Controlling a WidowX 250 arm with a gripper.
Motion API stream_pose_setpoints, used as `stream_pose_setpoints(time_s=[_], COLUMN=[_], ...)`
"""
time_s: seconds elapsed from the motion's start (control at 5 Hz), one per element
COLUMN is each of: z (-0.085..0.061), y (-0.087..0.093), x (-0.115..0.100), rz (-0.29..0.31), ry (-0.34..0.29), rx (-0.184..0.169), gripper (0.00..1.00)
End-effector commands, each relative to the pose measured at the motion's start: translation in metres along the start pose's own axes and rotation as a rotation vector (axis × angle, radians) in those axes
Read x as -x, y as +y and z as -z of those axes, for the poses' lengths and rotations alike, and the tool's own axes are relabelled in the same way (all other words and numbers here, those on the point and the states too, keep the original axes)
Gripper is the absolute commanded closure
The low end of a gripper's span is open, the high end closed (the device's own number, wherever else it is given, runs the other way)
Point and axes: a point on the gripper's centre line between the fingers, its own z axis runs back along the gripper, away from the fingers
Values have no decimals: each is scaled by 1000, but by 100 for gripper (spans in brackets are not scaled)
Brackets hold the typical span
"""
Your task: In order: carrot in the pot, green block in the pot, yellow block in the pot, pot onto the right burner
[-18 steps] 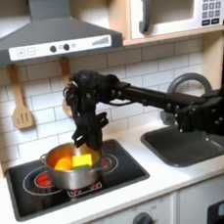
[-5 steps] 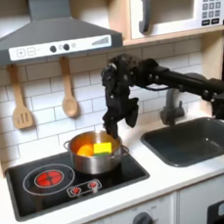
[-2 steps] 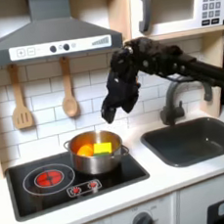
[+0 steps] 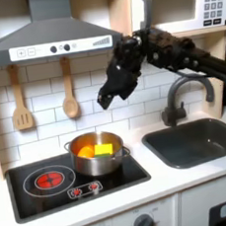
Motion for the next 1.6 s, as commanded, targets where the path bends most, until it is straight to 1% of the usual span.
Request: stream_pose_setpoints(time_s=[0.0, 0.2, 0.4, 0.6, 0.8, 1.2, 1.4], z=[-17, -27, -39, -48, -51, -52, -58], y=[10, 6, 9, 12, 14, 14, 22], x=[-23, -35, -45, -51, -51, -51, -53], rz=[21, 44, 51, 51, 49, 53, 51], ry=[-135, -203, -258, -305, -312, -314, -365], rx=[-40, -36, -54, -15, -27, -28, -16], gripper=[0, 0, 0, 0, 0, 0, 0])
